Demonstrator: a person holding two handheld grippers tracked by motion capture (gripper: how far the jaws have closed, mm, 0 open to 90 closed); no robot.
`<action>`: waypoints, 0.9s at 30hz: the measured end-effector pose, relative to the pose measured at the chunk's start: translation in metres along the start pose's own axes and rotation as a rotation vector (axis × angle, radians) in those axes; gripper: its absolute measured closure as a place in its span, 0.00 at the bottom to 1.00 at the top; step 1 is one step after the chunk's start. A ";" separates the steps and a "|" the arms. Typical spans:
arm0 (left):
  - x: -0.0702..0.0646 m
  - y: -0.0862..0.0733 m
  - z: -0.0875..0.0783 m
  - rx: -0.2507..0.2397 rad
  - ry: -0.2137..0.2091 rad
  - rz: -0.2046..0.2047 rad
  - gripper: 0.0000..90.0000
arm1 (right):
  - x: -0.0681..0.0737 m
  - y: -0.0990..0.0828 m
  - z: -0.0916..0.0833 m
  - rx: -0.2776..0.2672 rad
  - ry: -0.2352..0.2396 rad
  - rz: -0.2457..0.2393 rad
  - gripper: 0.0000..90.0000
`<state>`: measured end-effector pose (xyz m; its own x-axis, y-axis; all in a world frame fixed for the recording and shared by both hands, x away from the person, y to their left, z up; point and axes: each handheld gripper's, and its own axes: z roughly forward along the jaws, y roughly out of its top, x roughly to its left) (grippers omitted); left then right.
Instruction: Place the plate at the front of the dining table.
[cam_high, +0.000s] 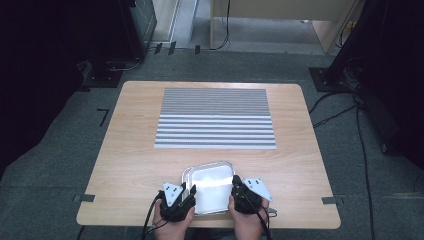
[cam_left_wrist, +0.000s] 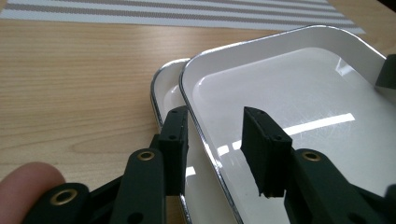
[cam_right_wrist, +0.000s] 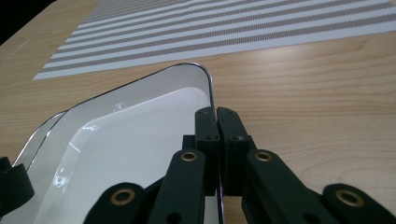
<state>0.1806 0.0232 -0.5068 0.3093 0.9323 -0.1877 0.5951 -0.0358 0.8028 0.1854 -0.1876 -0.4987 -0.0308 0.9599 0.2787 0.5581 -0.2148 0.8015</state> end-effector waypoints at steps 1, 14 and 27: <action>0.000 -0.001 0.001 0.012 -0.007 -0.002 0.70 | -0.002 0.000 0.000 0.006 0.016 0.005 0.92; 0.001 0.000 0.004 0.044 -0.036 -0.044 0.69 | -0.003 0.006 -0.004 0.010 -0.002 -0.158 0.99; 0.005 0.002 0.004 0.036 -0.062 -0.098 0.71 | -0.005 0.000 -0.004 -0.022 -0.013 -0.056 1.00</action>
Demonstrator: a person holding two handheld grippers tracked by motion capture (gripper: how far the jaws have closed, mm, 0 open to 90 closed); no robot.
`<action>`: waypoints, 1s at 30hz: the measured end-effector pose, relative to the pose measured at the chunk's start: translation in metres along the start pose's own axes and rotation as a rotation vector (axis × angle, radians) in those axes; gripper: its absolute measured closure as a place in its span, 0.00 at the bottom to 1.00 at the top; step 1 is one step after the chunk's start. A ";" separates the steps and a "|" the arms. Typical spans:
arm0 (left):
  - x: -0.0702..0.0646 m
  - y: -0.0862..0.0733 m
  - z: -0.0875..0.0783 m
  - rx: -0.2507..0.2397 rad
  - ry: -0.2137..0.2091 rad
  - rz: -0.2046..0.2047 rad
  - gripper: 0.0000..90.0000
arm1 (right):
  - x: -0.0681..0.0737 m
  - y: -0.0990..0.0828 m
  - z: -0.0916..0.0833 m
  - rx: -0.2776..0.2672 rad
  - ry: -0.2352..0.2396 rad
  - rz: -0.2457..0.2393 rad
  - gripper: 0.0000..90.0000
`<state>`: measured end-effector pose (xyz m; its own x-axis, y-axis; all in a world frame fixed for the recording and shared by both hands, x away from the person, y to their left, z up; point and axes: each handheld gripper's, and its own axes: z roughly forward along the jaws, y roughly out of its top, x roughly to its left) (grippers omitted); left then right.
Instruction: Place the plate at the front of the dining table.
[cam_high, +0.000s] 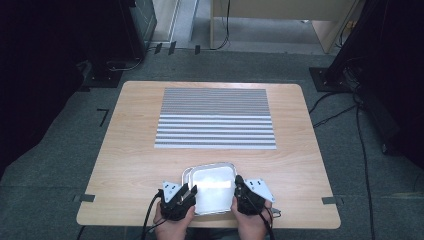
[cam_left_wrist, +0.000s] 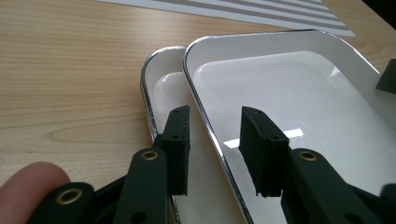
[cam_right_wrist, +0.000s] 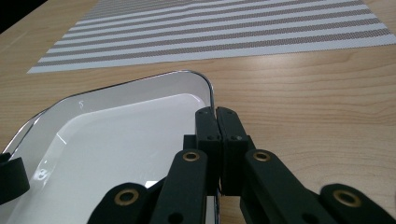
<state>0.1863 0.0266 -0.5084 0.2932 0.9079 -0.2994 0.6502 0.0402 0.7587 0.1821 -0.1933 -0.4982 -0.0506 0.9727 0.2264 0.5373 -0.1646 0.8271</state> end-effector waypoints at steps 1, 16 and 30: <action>0.000 0.000 0.000 0.003 -0.002 -0.004 0.71 | 0.000 -0.001 0.000 -0.005 0.000 0.006 1.00; 0.003 0.001 0.003 -0.007 0.002 -0.039 0.88 | 0.000 -0.004 -0.001 -0.013 -0.001 0.064 1.00; 0.012 0.007 0.002 -0.032 0.013 -0.070 0.95 | 0.007 0.003 -0.005 -0.019 0.035 0.071 1.00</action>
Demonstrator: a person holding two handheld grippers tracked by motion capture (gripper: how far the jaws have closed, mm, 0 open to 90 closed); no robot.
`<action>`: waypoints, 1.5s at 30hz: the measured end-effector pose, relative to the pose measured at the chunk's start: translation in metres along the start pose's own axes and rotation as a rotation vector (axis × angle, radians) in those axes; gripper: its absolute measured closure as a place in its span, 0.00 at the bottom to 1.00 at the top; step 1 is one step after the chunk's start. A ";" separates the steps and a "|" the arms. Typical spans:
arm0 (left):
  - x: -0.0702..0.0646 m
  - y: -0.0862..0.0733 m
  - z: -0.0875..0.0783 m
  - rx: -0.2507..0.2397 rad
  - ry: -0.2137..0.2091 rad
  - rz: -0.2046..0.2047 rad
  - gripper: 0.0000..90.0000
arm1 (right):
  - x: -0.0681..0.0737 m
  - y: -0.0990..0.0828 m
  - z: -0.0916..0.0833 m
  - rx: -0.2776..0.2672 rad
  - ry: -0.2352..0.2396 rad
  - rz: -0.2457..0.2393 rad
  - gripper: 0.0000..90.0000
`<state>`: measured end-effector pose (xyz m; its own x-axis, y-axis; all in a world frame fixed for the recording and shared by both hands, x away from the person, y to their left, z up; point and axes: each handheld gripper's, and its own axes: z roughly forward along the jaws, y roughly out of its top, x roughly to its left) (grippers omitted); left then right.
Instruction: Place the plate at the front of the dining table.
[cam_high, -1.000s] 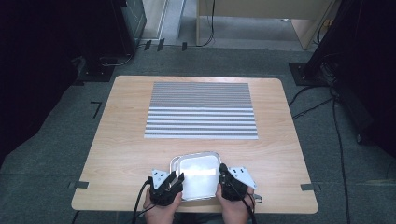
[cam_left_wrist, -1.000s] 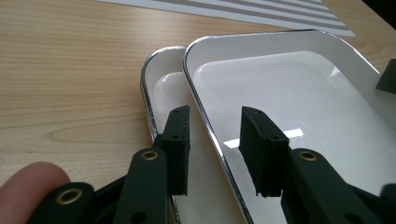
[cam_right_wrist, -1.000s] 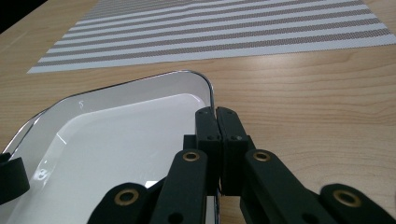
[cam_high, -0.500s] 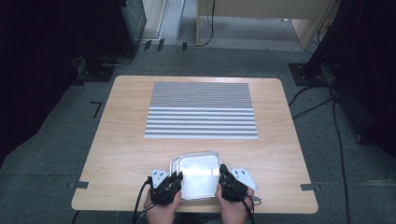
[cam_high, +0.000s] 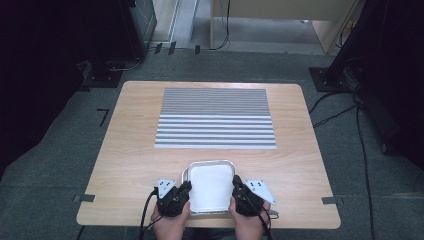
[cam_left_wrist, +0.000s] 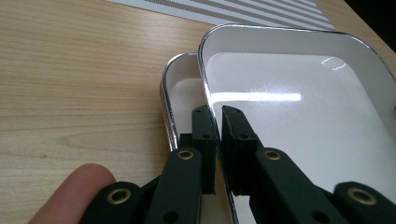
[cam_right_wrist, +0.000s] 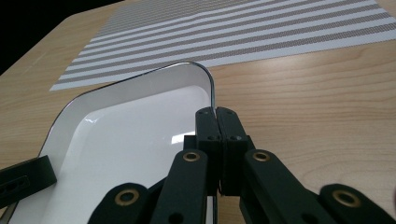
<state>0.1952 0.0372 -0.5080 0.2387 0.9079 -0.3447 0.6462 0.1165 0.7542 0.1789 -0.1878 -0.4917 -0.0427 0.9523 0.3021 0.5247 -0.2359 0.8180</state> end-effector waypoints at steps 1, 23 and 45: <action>0.000 0.001 0.000 -0.001 -0.001 0.000 0.95 | 0.000 0.001 0.001 0.003 0.005 -0.004 1.00; 0.003 0.016 -0.004 -0.035 -0.020 -0.003 0.96 | 0.003 0.018 -0.001 -0.010 0.057 -0.001 1.00; 0.008 0.053 0.001 -0.084 -0.022 0.014 0.98 | 0.010 0.044 0.015 -0.027 0.083 0.001 1.00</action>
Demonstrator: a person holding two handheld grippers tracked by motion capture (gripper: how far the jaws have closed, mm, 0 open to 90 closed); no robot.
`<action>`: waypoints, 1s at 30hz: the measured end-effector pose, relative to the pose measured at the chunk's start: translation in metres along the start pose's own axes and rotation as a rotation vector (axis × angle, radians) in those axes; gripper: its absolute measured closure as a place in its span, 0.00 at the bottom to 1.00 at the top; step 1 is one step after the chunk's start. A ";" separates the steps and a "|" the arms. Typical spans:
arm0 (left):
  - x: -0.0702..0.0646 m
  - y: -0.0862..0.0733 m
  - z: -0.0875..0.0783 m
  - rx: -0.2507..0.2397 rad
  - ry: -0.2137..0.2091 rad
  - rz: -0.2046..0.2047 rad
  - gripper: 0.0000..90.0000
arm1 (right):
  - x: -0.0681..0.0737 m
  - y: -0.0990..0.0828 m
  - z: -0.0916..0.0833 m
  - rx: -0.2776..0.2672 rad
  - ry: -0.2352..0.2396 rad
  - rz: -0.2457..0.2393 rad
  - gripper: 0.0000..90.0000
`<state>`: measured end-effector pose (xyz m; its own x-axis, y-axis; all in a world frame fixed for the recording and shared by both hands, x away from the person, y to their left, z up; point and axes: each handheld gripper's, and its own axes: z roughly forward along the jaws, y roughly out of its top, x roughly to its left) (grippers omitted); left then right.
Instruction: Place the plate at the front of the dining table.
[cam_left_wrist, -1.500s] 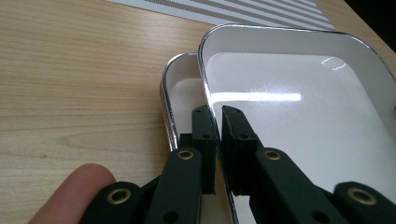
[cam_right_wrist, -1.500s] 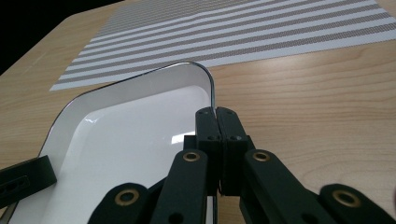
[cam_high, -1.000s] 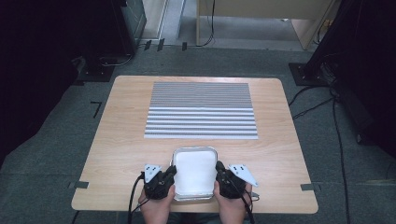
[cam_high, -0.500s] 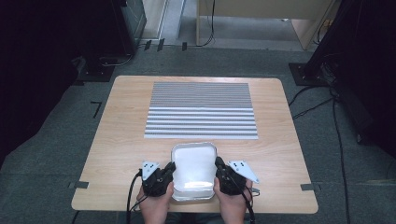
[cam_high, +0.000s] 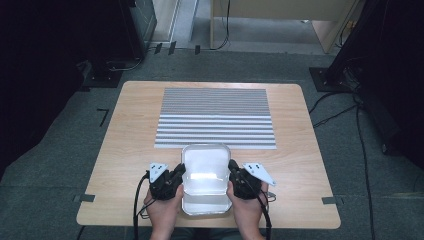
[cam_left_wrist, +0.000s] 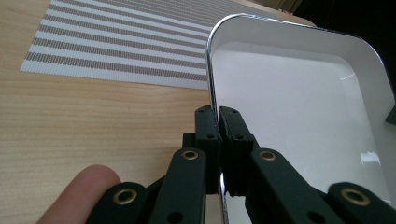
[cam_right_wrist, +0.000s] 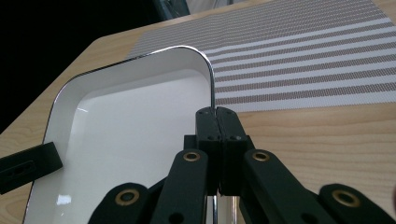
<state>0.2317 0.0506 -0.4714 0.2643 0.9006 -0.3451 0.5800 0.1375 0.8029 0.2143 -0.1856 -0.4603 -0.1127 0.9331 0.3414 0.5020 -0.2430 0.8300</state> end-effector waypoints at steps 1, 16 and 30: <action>0.000 0.003 0.002 -0.001 0.003 0.004 0.98 | 0.000 0.002 0.002 -0.002 0.002 0.001 1.00; 0.006 0.042 0.034 -0.025 -0.013 0.003 0.97 | 0.004 0.045 0.029 -0.038 -0.005 -0.055 1.00; 0.010 0.065 0.079 -0.040 0.001 0.039 0.96 | -0.011 0.070 0.071 -0.069 -0.010 -0.079 1.00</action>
<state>0.3330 0.0358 -0.4608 0.2854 0.9060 -0.3125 0.5381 0.1183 0.8345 0.3113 -0.1937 -0.4375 -0.1406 0.9527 0.2693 0.4315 -0.1858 0.8828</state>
